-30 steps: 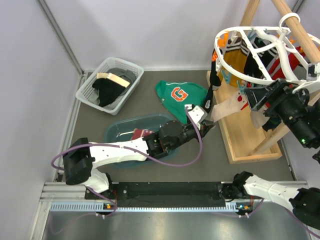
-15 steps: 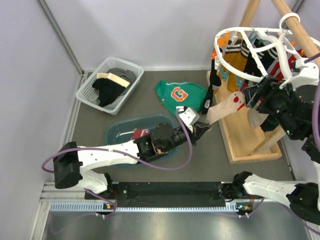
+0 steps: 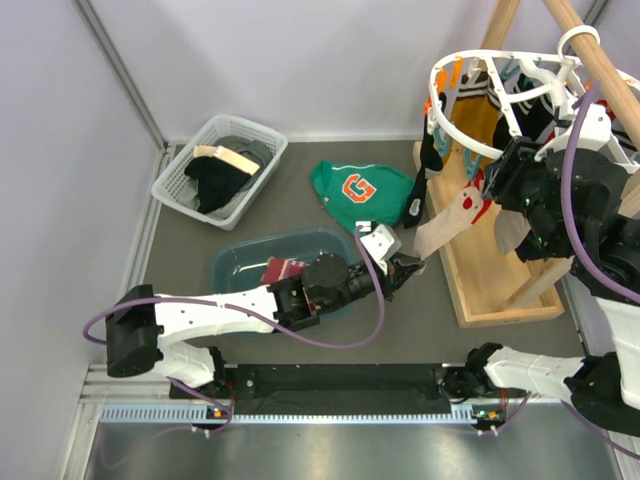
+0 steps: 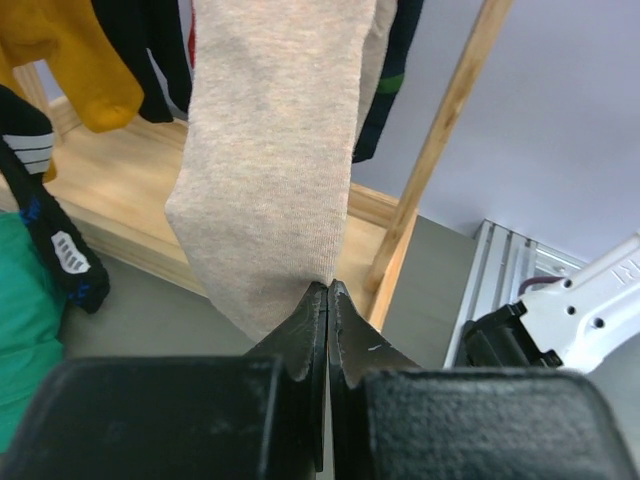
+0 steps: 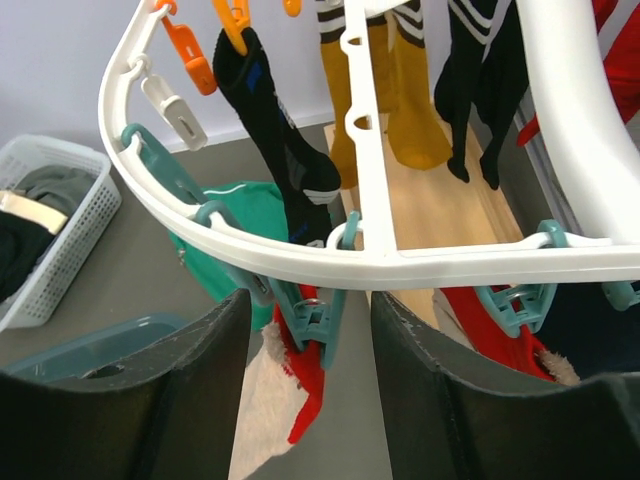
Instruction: Remove the socks clipped to the hanger
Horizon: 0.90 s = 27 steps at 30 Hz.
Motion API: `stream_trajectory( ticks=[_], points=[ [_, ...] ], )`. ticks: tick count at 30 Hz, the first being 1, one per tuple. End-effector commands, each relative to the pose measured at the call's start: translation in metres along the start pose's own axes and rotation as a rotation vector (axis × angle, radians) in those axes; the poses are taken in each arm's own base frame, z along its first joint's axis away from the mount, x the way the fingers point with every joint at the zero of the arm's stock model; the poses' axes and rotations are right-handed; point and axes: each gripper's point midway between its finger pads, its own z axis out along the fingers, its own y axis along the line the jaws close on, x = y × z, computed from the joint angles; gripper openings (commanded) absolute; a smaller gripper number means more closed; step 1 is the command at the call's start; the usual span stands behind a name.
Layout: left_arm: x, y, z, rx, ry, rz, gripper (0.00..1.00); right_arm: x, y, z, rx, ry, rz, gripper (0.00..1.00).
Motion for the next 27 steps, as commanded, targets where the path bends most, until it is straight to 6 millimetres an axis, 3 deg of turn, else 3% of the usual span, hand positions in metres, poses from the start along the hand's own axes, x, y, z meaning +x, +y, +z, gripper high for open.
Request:
stream_trajectory(
  ticks=[1,8,13,18,21,27],
  points=[
    [-0.019,-0.012,-0.005,0.022,-0.054,-0.001,0.0,-0.012,-0.007,0.003,0.053,-0.048,-0.001,0.49],
    [-0.019,-0.013,-0.008,0.019,-0.057,0.004,0.0,-0.01,-0.003,0.006,0.044,-0.047,0.008,0.48],
    [-0.019,-0.014,-0.009,0.021,-0.057,0.006,0.0,-0.007,0.013,0.008,-0.027,-0.043,0.036,0.48],
    [-0.02,-0.016,-0.009,0.024,-0.058,0.005,0.0,-0.006,0.01,0.011,-0.003,-0.043,0.042,0.47],
    [-0.021,-0.018,-0.011,0.024,-0.059,0.007,0.0,-0.008,0.006,0.012,0.027,-0.047,0.035,0.41],
    [-0.021,-0.014,-0.016,0.005,-0.064,-0.001,0.0,-0.005,0.011,0.016,0.011,-0.052,0.021,0.2]
  ],
)
